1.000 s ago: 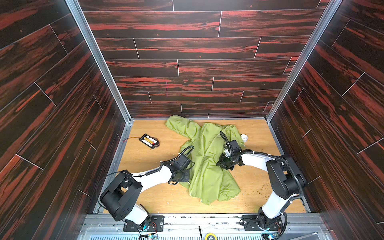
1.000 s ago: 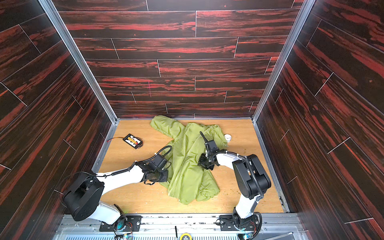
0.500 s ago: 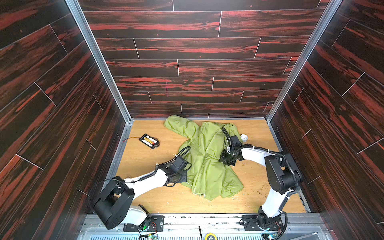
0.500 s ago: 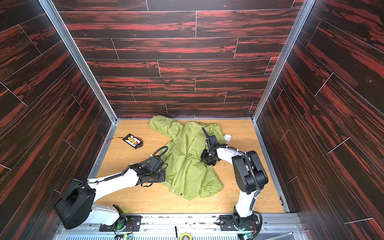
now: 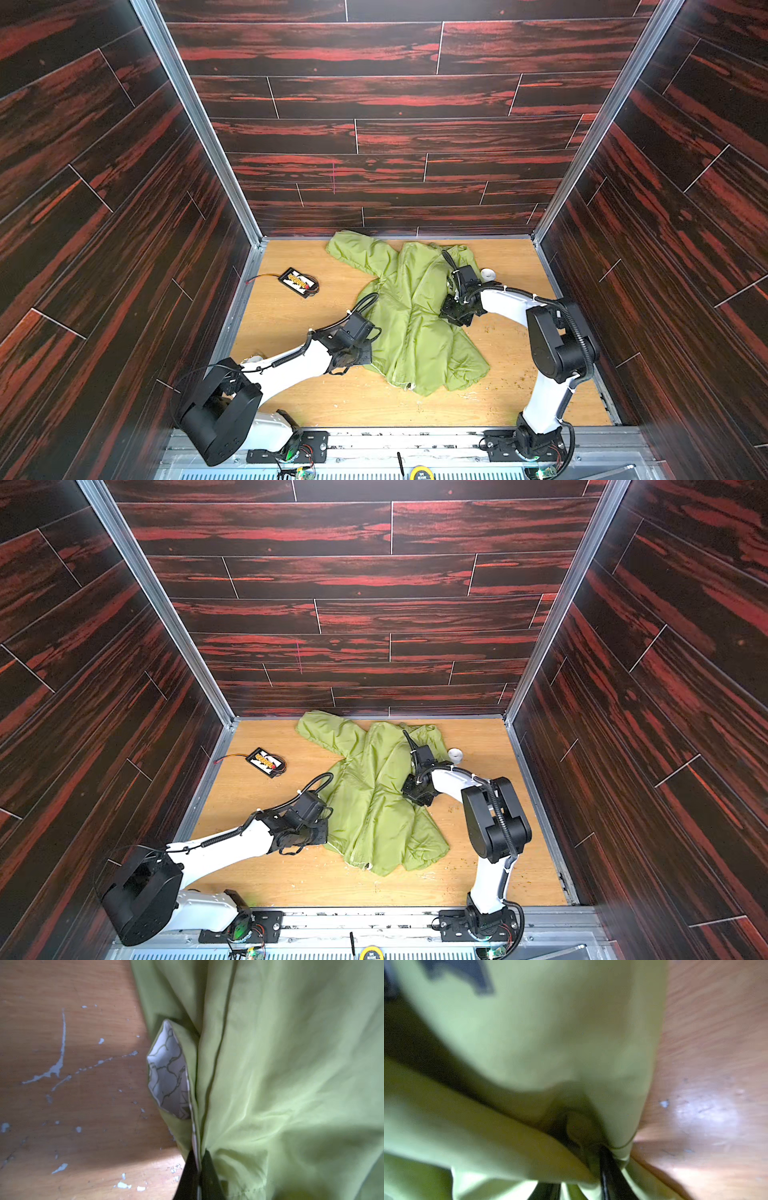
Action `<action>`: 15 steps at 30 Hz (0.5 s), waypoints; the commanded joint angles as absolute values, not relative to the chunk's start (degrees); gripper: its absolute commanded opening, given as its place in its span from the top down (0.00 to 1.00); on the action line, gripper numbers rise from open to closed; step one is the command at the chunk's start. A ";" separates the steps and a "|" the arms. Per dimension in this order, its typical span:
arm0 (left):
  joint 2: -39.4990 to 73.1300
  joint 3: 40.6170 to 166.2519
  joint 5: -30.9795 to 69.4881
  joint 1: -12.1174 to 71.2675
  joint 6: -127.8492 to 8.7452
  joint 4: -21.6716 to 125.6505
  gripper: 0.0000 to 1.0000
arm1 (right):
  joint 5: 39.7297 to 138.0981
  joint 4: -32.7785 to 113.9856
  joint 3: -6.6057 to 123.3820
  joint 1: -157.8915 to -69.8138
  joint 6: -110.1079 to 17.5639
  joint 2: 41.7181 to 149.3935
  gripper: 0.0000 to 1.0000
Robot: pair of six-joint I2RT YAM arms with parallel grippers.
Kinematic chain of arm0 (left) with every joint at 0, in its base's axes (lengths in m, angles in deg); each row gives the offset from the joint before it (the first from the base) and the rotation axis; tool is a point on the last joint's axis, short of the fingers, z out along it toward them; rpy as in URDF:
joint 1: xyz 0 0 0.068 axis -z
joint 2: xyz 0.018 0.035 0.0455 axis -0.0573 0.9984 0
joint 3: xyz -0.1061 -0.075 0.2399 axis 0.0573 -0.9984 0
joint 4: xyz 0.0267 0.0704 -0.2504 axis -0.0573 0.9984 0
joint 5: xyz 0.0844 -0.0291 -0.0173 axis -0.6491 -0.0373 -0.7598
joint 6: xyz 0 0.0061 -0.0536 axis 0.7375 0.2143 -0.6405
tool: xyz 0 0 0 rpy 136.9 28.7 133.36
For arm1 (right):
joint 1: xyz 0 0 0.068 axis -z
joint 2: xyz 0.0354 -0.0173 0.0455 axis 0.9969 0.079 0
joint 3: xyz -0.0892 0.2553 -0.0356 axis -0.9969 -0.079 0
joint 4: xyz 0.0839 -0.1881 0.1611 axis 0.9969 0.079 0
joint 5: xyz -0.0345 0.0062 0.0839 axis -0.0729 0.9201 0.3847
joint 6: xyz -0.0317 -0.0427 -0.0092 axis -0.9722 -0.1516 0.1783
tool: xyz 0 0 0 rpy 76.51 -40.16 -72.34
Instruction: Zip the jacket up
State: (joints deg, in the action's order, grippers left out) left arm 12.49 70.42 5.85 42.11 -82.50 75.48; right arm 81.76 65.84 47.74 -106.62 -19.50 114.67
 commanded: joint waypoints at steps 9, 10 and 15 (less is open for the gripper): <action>2.04 68.68 1.16 41.75 -83.14 76.38 0.60 | 74.92 67.92 42.55 -106.37 -26.24 99.21 0.44; 0.94 68.61 0.86 41.71 -82.89 76.27 0.56 | 74.82 67.62 41.87 -106.39 -26.90 97.45 0.41; -3.98 68.61 -0.52 41.62 -82.01 75.69 0.45 | 72.85 66.55 39.17 -106.39 -30.59 86.70 0.25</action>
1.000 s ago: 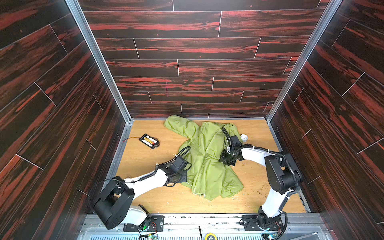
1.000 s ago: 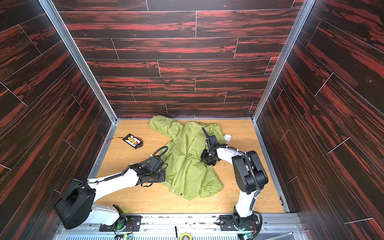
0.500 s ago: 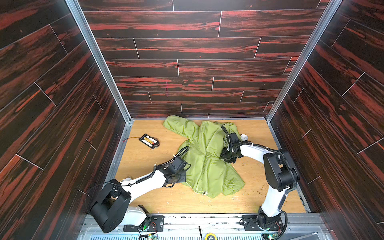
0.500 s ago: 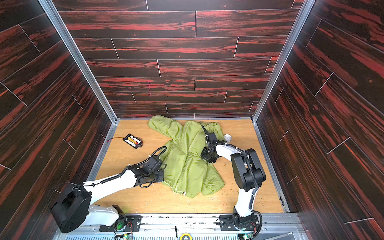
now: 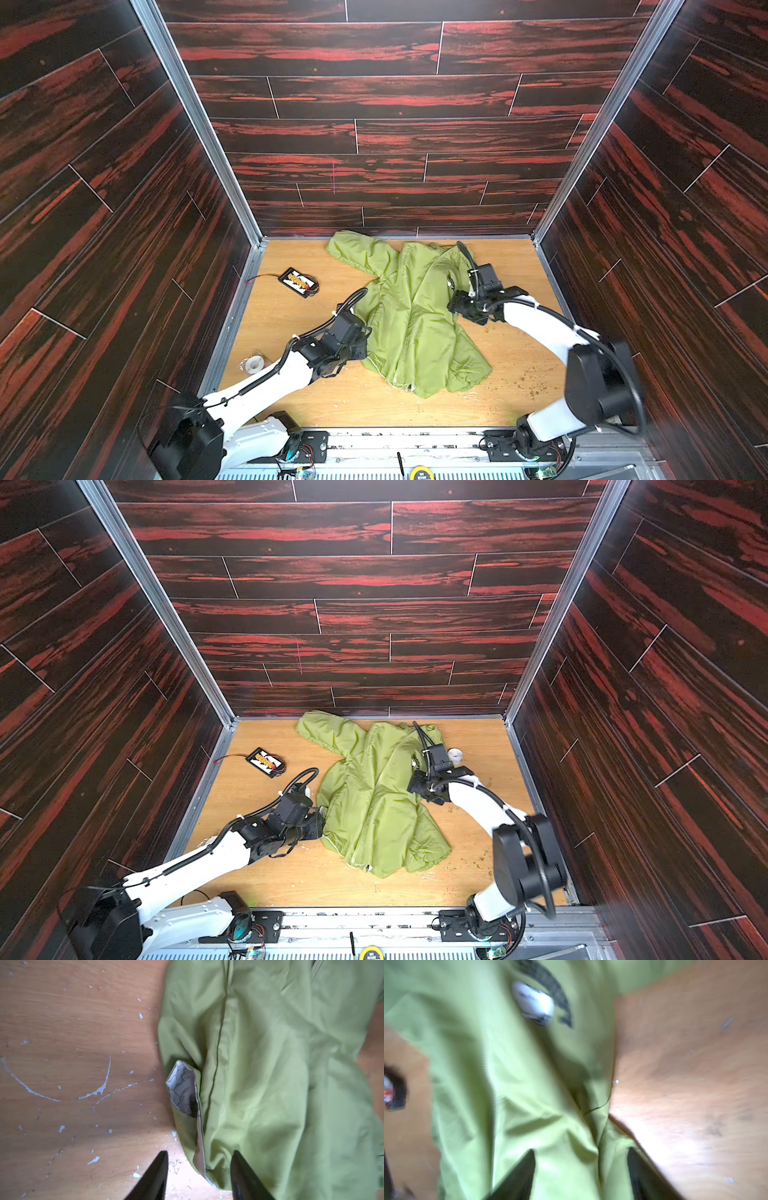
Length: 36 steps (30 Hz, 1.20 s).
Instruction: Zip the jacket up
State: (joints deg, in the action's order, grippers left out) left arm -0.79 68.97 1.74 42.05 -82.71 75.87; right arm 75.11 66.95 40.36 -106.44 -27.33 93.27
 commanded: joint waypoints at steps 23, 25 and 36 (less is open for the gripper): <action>-11.95 68.58 -13.95 41.73 -81.16 67.04 0.00 | 87.99 53.46 33.78 -104.29 -35.44 73.24 0.01; -9.39 70.31 -13.50 41.69 -79.84 68.88 0.00 | 90.71 51.40 33.18 -104.26 -34.97 73.36 0.01; 1.29 74.45 0.84 41.66 -80.86 75.40 0.23 | 100.45 47.34 27.77 -105.78 -25.57 77.18 0.28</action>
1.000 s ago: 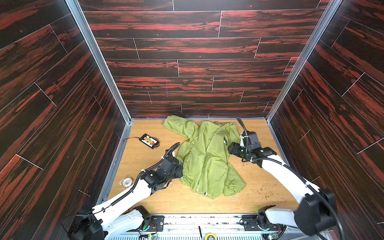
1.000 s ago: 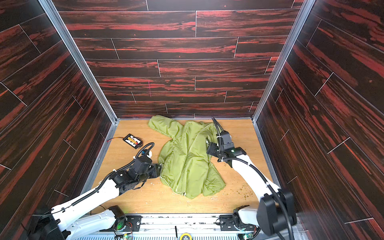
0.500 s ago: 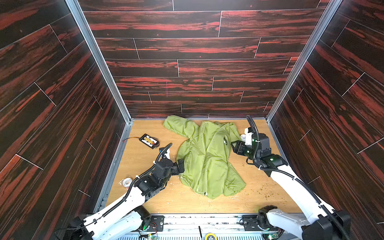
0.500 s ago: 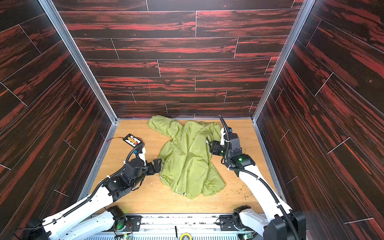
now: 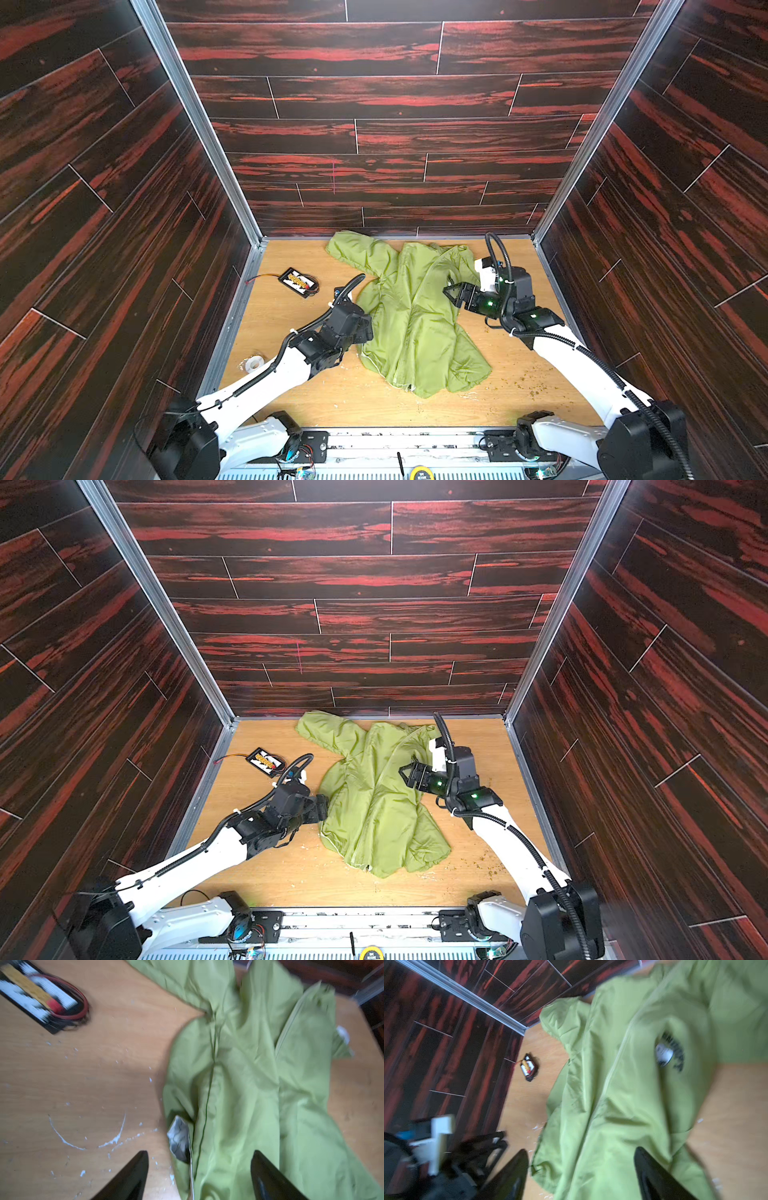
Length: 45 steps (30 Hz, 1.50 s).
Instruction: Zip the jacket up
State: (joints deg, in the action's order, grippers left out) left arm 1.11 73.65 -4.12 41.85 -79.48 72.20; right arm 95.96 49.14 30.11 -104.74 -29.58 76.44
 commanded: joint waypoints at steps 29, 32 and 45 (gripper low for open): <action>6.30 68.16 17.43 43.10 -81.67 67.25 0.27 | 79.20 58.98 26.93 -130.55 -9.91 87.74 0.40; 6.95 68.39 17.68 44.48 -80.71 67.74 0.27 | 79.39 58.88 27.10 -131.14 -9.50 88.97 0.40; 12.26 72.99 13.16 49.87 -78.36 71.08 0.28 | 77.64 60.98 31.19 -135.34 -9.42 92.66 0.44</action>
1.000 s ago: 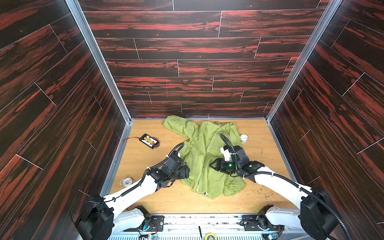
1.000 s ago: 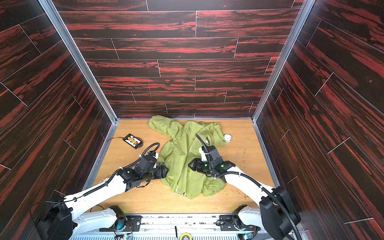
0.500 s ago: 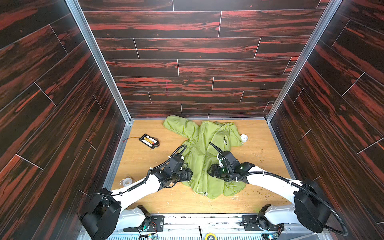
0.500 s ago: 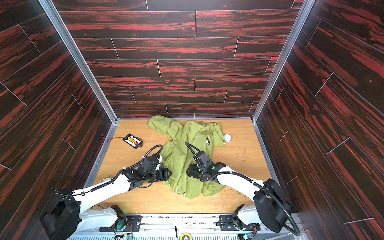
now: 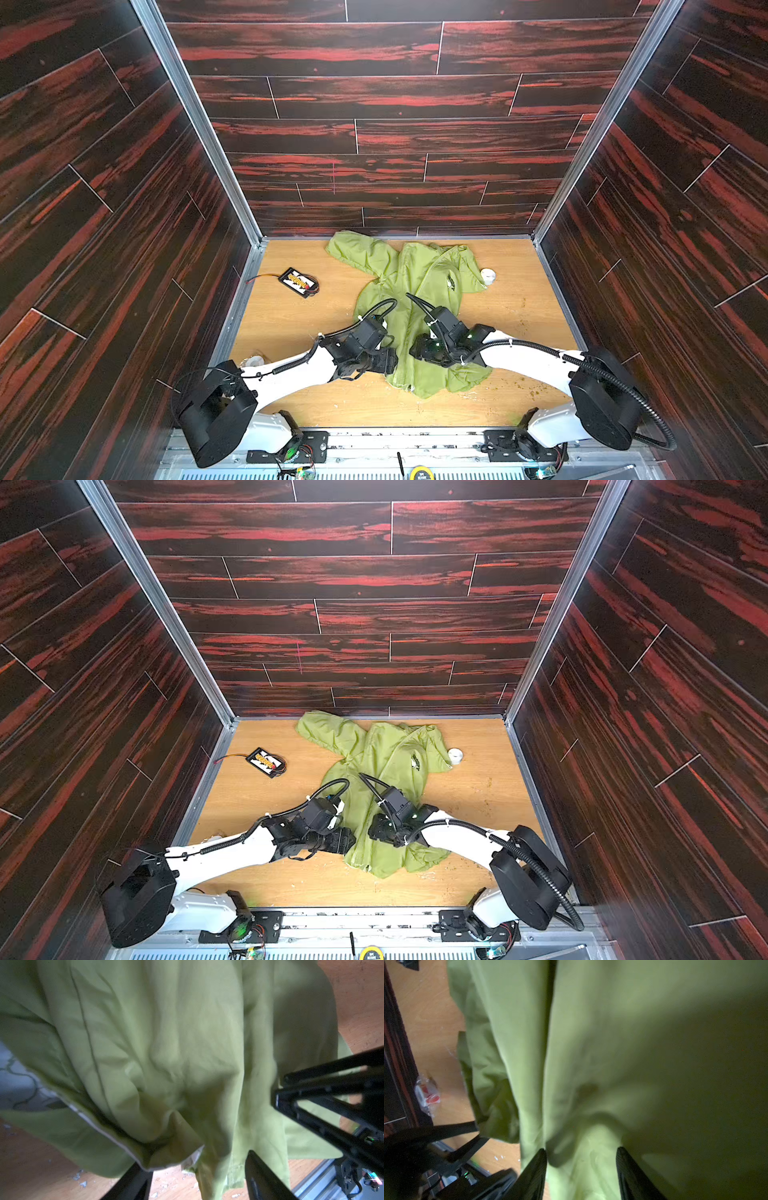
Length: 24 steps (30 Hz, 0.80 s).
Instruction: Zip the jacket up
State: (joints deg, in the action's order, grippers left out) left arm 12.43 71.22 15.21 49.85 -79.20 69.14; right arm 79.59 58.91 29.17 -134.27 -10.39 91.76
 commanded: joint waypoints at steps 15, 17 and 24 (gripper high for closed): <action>5.46 76.07 3.76 49.99 -75.45 81.09 0.28 | 77.27 60.04 31.24 -136.82 -8.78 95.94 0.49; 3.35 75.91 3.21 49.97 -74.48 82.26 0.28 | 77.28 59.89 31.24 -136.84 -8.81 96.34 0.52; 5.60 76.59 11.58 51.39 -69.76 78.45 0.29 | 76.97 58.78 29.67 -136.86 -7.94 96.43 0.66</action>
